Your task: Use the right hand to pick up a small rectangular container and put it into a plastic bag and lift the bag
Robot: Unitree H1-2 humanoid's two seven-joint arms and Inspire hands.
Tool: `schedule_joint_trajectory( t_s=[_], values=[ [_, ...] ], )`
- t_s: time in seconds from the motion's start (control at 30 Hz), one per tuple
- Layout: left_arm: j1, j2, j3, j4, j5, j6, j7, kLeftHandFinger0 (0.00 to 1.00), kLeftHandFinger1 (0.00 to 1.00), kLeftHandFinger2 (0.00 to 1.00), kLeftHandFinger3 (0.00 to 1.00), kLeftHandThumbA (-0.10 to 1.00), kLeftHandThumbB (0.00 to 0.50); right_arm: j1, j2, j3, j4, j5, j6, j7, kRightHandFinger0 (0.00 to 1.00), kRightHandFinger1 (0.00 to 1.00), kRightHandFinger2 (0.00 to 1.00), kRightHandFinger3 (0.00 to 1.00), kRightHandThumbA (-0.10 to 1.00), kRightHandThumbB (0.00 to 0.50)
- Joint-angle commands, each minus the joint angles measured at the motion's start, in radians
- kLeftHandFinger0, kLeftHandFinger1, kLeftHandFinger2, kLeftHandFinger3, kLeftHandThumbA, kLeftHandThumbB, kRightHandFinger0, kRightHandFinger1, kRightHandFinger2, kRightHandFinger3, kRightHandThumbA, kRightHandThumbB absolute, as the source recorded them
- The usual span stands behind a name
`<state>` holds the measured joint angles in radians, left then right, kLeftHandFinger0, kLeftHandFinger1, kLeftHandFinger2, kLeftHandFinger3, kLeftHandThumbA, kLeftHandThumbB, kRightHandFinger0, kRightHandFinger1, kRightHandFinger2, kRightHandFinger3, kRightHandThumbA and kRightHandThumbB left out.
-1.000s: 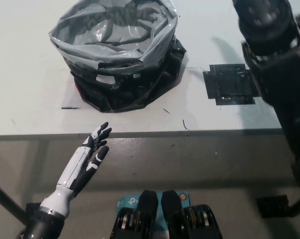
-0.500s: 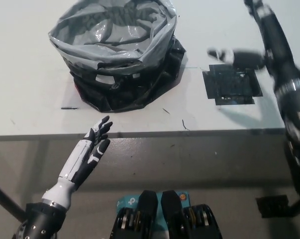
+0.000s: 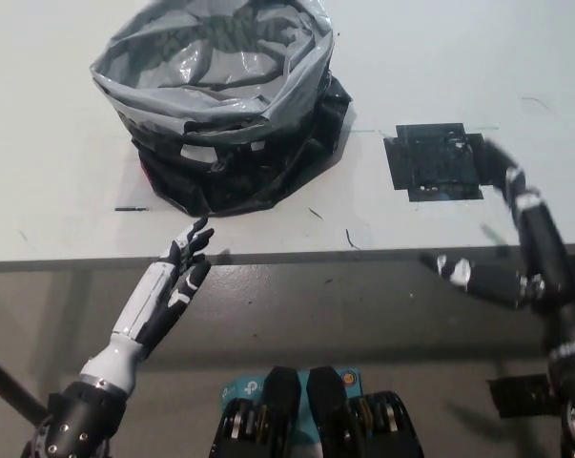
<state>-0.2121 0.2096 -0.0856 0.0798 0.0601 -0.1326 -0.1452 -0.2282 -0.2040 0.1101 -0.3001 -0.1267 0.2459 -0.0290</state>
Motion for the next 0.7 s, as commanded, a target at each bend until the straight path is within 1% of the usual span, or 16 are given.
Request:
schedule_joint_trajectory(
  t_s=[0.0,0.03,0.1,0.13,0.17,0.2,0.23,0.27,0.3,0.37,0.47,0.5,0.57,0.6,0.63,0.67],
  values=[
    [0.152,0.017,0.041,-0.095,-0.066,-0.041,-0.009,1.0,1.0,1.0,1.0,0.9,0.227,0.177,0.012,0.026,0.217,-0.094,-0.563,-0.111,1.0,1.0,1.0,1.0,0.9,0.234],
    [0.165,0.017,0.04,-0.098,-0.065,-0.043,-0.009,1.0,1.0,1.0,1.0,0.89,0.226,0.188,0.013,0.028,0.225,-0.088,-0.565,-0.105,1.0,1.0,1.0,1.0,0.9,0.235],
    [0.206,0.021,0.033,-0.114,-0.055,-0.048,-0.009,1.0,1.0,1.0,1.0,0.89,0.234,0.216,0.018,0.021,0.26,-0.01,-0.553,-0.048,1.0,1.0,1.0,1.0,0.86,0.224],
    [0.215,0.021,0.032,-0.116,-0.053,-0.05,-0.009,1.0,1.0,1.0,1.0,0.89,0.235,0.223,0.02,0.02,0.267,0.001,-0.55,-0.04,1.0,1.0,1.0,1.0,0.85,0.224],
    [0.234,0.021,0.029,-0.118,-0.053,-0.055,-0.011,1.0,1.0,1.0,1.0,0.88,0.236,0.239,0.02,0.02,0.27,0.013,-0.548,-0.029,1.0,1.0,1.0,1.0,0.82,0.212],
    [0.251,0.021,0.027,-0.12,-0.054,-0.062,-0.013,1.0,1.0,1.0,1.0,0.88,0.24,0.253,0.02,0.02,0.273,0.022,-0.545,-0.02,1.0,1.0,1.0,1.0,0.82,0.23],
    [0.257,0.022,0.027,-0.121,-0.054,-0.063,-0.014,1.0,1.0,1.0,1.0,0.88,0.242,0.258,0.02,0.02,0.273,0.024,-0.543,-0.017,1.0,1.0,1.0,1.0,0.82,0.232],
    [0.268,0.022,0.026,-0.123,-0.057,-0.066,-0.016,1.0,1.0,1.0,1.0,0.87,0.24,0.267,0.021,0.021,0.276,0.03,-0.546,-0.01,1.0,1.0,1.0,1.0,0.78,0.222],
    [0.274,0.023,0.025,-0.122,-0.055,-0.073,-0.017,1.0,1.0,1.0,1.0,0.86,0.245,0.274,0.022,0.023,0.273,0.023,-0.544,-0.012,1.0,1.0,1.0,1.0,0.74,0.199],
    [0.277,0.026,0.025,-0.119,-0.053,-0.075,-0.018,1.0,1.0,1.0,1.0,0.86,0.25,0.278,0.023,0.024,0.278,0.018,-0.553,-0.013,1.0,1.0,1.0,1.0,0.71,0.187],
    [0.28,0.028,0.023,-0.112,-0.05,-0.076,-0.021,1.0,1.0,1.0,1.0,0.86,0.258,0.282,0.028,0.025,0.279,0.005,-0.547,-0.018,1.0,1.0,1.0,1.0,0.71,0.187],
    [0.279,0.028,0.023,-0.11,-0.051,-0.075,-0.023,1.0,1.0,1.0,1.0,0.86,0.261,0.28,0.031,0.025,0.285,-0.001,-0.55,-0.022,1.0,1.0,1.0,1.0,0.7,0.182],
    [0.284,0.028,0.022,-0.111,-0.045,-0.073,-0.02,1.0,1.0,1.0,1.0,0.86,0.264,0.282,0.036,0.025,0.29,-0.007,-0.547,-0.026,1.0,1.0,1.0,1.0,0.7,0.201],
    [0.289,0.027,0.021,-0.116,-0.04,-0.068,-0.018,1.0,1.0,1.0,1.0,0.86,0.266,0.284,0.036,0.026,0.293,-0.018,-0.549,-0.029,1.0,1.0,1.0,1.0,0.72,0.201],
    [0.292,0.026,0.021,-0.12,-0.039,-0.064,-0.017,1.0,1.0,1.0,1.0,0.86,0.261,0.284,0.037,0.028,0.297,-0.028,-0.554,-0.033,1.0,1.0,1.0,1.0,0.73,0.211],
    [0.296,0.025,0.021,-0.125,-0.037,-0.059,-0.016,1.0,1.0,1.0,1.0,0.86,0.261,0.284,0.038,0.028,0.301,-0.039,-0.56,-0.037,1.0,1.0,1.0,1.0,0.73,0.209]
  ],
)
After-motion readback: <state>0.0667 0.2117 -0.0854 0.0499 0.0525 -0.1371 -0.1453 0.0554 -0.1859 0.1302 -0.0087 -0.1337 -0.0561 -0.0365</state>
